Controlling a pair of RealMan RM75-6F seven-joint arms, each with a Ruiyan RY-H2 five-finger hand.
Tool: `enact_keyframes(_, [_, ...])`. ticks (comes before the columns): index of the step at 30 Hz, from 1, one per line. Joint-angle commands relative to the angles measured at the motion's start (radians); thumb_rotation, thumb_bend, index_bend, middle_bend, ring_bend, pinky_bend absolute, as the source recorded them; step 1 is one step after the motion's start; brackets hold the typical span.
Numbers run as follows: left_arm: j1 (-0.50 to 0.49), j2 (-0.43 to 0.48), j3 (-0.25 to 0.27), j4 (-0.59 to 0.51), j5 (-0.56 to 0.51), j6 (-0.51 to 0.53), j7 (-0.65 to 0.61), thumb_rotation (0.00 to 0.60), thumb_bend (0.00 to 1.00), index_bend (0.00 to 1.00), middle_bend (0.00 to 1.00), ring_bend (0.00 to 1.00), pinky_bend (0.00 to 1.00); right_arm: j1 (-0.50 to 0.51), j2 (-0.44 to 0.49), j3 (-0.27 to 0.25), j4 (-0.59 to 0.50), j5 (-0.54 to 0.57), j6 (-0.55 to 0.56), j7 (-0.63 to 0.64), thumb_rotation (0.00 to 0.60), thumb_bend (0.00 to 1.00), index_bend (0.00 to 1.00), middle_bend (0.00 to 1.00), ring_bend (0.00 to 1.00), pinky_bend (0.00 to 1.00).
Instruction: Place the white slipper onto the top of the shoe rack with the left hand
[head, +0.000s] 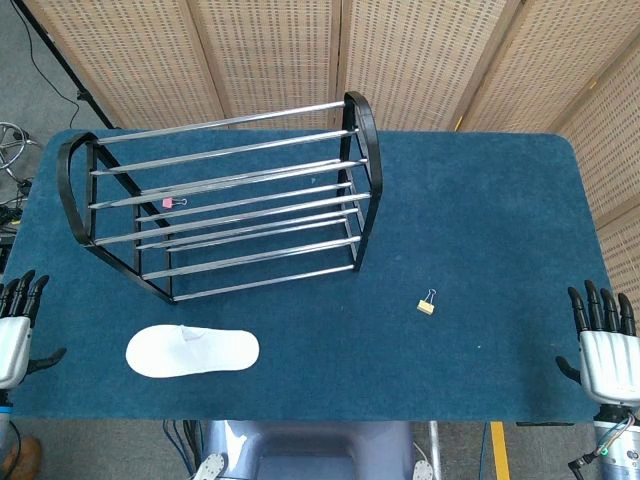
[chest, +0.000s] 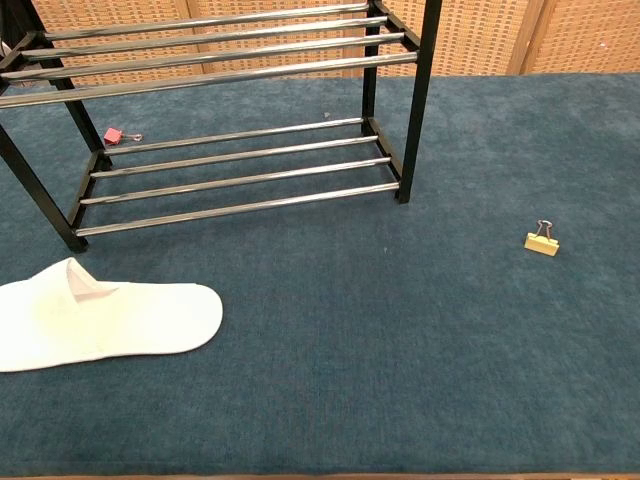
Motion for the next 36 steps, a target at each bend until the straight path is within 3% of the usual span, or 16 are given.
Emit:
enact_keyframes(1, [-0.003, -0.006, 0.002, 0.004, -0.004, -0.005, 0.012, 0.6, 0.0, 0.0, 0.0, 0.0, 0.0, -0.001, 0.005, -0.001, -0.003, 0.0, 0.0, 0.01, 0.6, 0.0, 0.0, 0.0, 0.0, 0.0])
enact_keyframes(9, [-0.013, -0.013, 0.013, 0.009, 0.0, -0.032, 0.013, 0.6, 0.0, 0.0, 0.0, 0.0, 0.0, -0.003, 0.013, -0.001, -0.01, -0.002, 0.004, 0.026, 0.6, 0.0, 0.0, 0.0, 0.0, 0.0])
enact_keyframes(15, [-0.059, 0.016, 0.078, 0.02, 0.127, -0.137, -0.102, 0.6, 0.0, 0.0, 0.0, 0.0, 0.0, -0.005, 0.022, 0.0, -0.019, -0.003, 0.006, 0.044, 0.6, 0.0, 0.0, 0.0, 0.0, 0.0])
enact_keyframes(23, [-0.11, 0.008, 0.138, 0.036, 0.274, -0.198, -0.18, 0.6, 0.0, 0.0, 0.0, 0.0, 0.0, -0.01, 0.037, 0.004, -0.026, 0.002, 0.01, 0.074, 0.6, 0.0, 0.0, 0.0, 0.0, 0.0])
enact_keyframes(26, [-0.159, 0.026, 0.163, 0.009, 0.311, -0.278, -0.226, 0.6, 0.0, 0.0, 0.0, 0.0, 0.0, -0.011, 0.041, 0.005, -0.028, 0.002, 0.013, 0.081, 0.6, 0.0, 0.0, 0.0, 0.0, 0.0])
enact_keyframes(29, [-0.209, 0.032, 0.166, -0.014, 0.324, -0.347, -0.272, 0.6, 0.0, 0.0, 0.0, 0.0, 0.0, -0.013, 0.043, 0.005, -0.03, 0.001, 0.016, 0.084, 0.6, 0.0, 0.0, 0.0, 0.0, 0.0])
enact_keyframes(36, [-0.343, -0.033, 0.117, -0.024, 0.256, -0.536, -0.343, 0.6, 0.0, 0.0, 0.0, 0.0, 0.0, -0.011, 0.046, 0.007, -0.03, 0.008, 0.01, 0.091, 0.6, 0.0, 0.0, 0.0, 0.0, 0.0])
